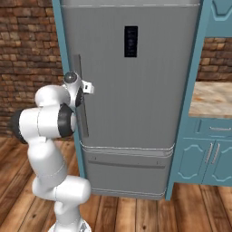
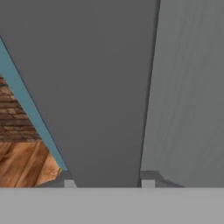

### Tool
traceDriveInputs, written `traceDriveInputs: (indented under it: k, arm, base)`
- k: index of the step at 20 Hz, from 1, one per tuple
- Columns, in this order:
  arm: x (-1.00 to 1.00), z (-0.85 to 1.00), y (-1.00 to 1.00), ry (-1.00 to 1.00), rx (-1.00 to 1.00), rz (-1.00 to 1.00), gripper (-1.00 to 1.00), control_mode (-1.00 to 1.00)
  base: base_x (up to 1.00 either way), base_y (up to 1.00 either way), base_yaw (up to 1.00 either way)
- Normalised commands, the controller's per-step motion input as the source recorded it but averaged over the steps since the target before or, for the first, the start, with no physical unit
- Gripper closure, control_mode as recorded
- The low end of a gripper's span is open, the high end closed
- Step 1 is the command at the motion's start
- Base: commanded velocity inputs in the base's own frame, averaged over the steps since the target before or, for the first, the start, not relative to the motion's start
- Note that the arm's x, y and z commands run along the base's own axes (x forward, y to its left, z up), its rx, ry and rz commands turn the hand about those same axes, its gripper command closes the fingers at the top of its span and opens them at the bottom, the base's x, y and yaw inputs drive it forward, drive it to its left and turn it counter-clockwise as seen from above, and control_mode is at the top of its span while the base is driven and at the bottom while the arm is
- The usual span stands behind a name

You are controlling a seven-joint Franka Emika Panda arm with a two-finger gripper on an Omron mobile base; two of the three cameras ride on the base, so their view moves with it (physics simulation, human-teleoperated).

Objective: Take the lemon wedge from the fridge and place it on the plate with fish on the dining counter.

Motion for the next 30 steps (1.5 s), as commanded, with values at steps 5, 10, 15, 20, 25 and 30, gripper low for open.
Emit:
traceDriveInputs:
  k: [5, 10, 15, 20, 25, 30]
  arm:
    - [-0.99, 0.00, -0.28, 0.00, 0.00, -0.18, 1.00, -1.00]
    - [-1.00, 0.00, -0.48, 0.00, 0.02, -0.21, 1.00, -1.00]
    - [-1.00, 0.00, -0.64, 0.00, 0.13, -0.33, 1.00, -1.00]
    - [-1.00, 0.55, -0.24, -0.01, 0.12, -0.43, -1.00, -1.00]
    - [-0.78, 1.00, 0.80, -0.07, -0.05, -0.24, -1.00, -1.00]
    - [-0.22, 0.95, 1.00, 0.00, -0.23, -0.08, -1.00, -1.00]
  base:
    - [0.00, 0.00, 0.00]
    - [0.00, 0.00, 0.00]
    - [0.00, 0.00, 0.00]
    - [0.00, 0.00, 0.00]
    - [0.00, 0.00, 0.00]
    - [0.00, 0.00, 0.00]
